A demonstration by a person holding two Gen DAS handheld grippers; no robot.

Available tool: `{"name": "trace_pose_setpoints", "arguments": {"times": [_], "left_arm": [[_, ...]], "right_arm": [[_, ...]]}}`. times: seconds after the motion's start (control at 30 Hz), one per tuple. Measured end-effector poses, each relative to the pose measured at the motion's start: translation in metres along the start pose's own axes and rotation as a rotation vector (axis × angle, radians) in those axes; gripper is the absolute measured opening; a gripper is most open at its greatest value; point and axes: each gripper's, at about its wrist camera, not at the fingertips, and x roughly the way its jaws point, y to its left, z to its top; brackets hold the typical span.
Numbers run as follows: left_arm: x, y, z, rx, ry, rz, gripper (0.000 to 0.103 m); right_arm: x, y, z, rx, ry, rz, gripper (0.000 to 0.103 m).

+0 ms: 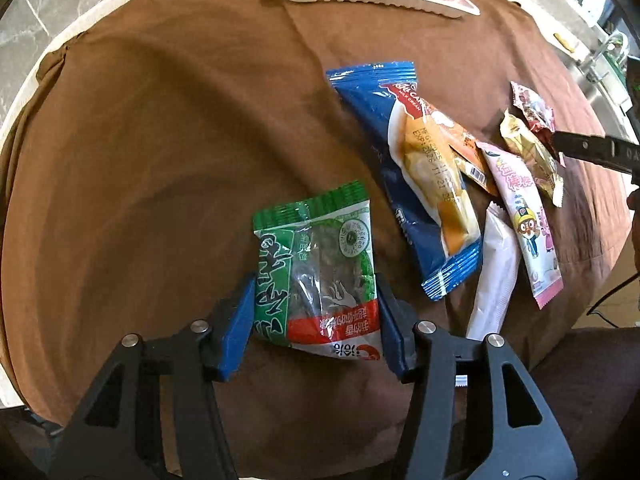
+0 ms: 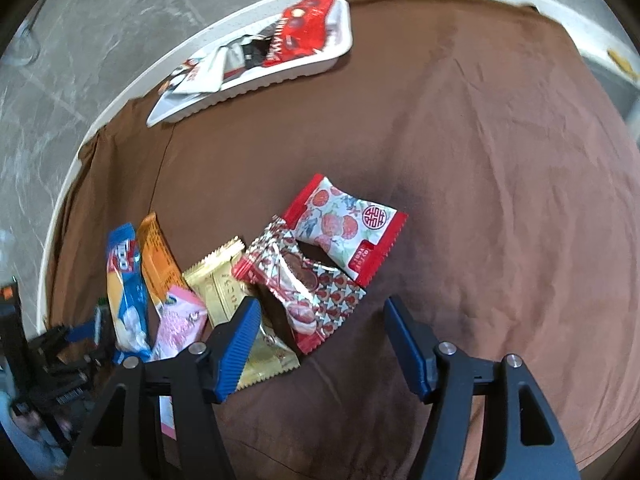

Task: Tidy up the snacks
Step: 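Close left tool on green seaweed bag while right tool closes on patterned candy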

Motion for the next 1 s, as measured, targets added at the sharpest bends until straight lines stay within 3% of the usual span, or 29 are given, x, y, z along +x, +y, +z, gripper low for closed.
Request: {"name": "trace_pose_setpoints", "arguments": {"times": [0.27,0.43,0.6,0.73,0.77,0.83,1.0], "left_arm": [[0.001,0.000,0.001,-0.006,-0.002,0.006,0.053],[0.001,-0.001,0.000,-0.019,-0.004,-0.001,0.054],[0.001,0.001,0.001,-0.023,-0.003,-0.008,0.055],[0.001,0.002,0.002,-0.020,-0.003,-0.012,0.057],[0.002,0.001,0.002,-0.018,-0.003,-0.013,0.059],[0.002,0.000,0.002,-0.011,-0.005,-0.007,0.060],[0.003,-0.003,0.003,-0.007,-0.007,-0.004,0.061]], "right_arm": [[0.004,0.008,0.012,-0.049,-0.011,-0.045,0.068],[0.007,0.006,0.019,-0.008,0.025,-0.010,0.072],[0.000,0.010,0.020,-0.086,0.027,-0.059,0.073],[-0.010,0.022,0.016,-0.238,-0.010,-0.098,0.072],[-0.011,0.026,0.015,-0.285,-0.024,-0.112,0.072],[-0.008,0.035,0.015,-0.371,-0.032,-0.130,0.059],[0.009,0.038,0.016,-0.446,0.016,-0.113,0.051]]}}
